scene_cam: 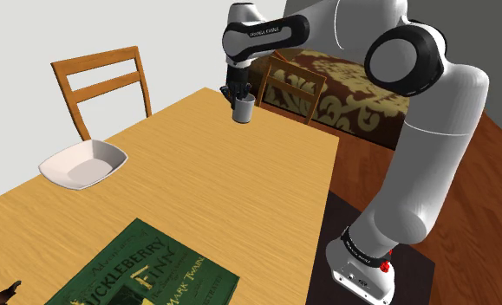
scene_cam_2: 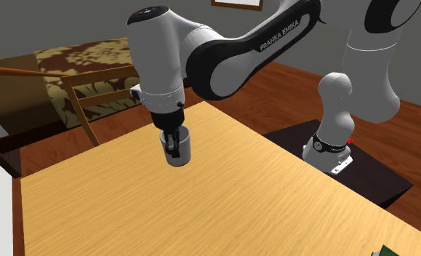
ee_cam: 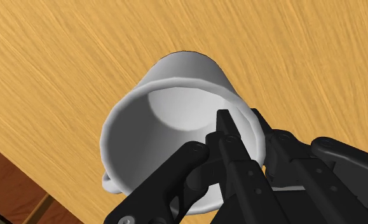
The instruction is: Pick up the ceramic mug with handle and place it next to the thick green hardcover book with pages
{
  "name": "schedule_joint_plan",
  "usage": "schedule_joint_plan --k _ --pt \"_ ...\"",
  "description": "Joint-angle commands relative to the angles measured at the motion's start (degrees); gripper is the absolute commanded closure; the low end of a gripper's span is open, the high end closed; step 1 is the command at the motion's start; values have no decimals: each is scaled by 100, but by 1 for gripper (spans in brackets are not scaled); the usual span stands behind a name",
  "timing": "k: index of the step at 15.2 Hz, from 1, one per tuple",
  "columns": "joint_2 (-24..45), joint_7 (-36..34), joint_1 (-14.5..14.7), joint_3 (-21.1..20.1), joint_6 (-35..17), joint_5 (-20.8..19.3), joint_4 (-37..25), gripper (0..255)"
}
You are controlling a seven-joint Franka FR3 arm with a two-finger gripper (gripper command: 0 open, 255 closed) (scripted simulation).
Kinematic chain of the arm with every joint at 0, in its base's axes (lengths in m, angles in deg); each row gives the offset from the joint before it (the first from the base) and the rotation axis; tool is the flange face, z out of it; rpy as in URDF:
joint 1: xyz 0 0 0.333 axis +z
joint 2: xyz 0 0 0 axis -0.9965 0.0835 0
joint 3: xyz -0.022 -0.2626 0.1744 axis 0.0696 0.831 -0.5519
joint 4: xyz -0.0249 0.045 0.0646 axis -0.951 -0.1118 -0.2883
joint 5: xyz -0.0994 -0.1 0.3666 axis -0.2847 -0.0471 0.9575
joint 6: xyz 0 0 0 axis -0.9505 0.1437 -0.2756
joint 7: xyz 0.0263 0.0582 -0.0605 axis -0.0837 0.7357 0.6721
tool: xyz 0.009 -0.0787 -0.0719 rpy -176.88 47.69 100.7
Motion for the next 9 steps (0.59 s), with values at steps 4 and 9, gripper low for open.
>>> schedule_joint_plan --k 4,9 --pt "-72 22 -1 1 359 4 -287 255" --pt "-914 -268 173 -93 120 -43 811 255"
